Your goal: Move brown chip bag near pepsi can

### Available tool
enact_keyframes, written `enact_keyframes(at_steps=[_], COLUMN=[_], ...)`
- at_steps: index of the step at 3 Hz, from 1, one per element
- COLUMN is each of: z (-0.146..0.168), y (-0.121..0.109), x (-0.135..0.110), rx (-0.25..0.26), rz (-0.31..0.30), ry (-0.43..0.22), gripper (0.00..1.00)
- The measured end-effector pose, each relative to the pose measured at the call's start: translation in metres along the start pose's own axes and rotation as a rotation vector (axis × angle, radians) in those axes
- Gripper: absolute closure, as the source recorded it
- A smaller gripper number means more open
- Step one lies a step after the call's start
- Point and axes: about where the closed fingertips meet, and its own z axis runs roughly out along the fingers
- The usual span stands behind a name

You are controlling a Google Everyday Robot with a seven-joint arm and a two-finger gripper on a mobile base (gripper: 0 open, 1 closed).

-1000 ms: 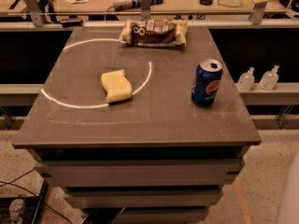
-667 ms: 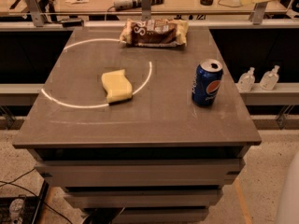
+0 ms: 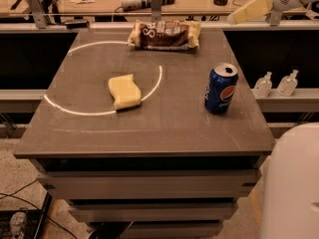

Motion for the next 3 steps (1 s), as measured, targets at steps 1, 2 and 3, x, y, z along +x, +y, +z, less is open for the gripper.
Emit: enact_keyframes(at_steps=[1,2,3], z=[0.012,0.025,0.036], y=[0.030,0.046,0.058], x=[0.008,0.010,0.012], rx=[-0.134,-0.212,-0.249], rz=[0.003,0.071,0.097], ry=[0.009,-0.047,-0.090], gripper=[0.00,0.00,0.00])
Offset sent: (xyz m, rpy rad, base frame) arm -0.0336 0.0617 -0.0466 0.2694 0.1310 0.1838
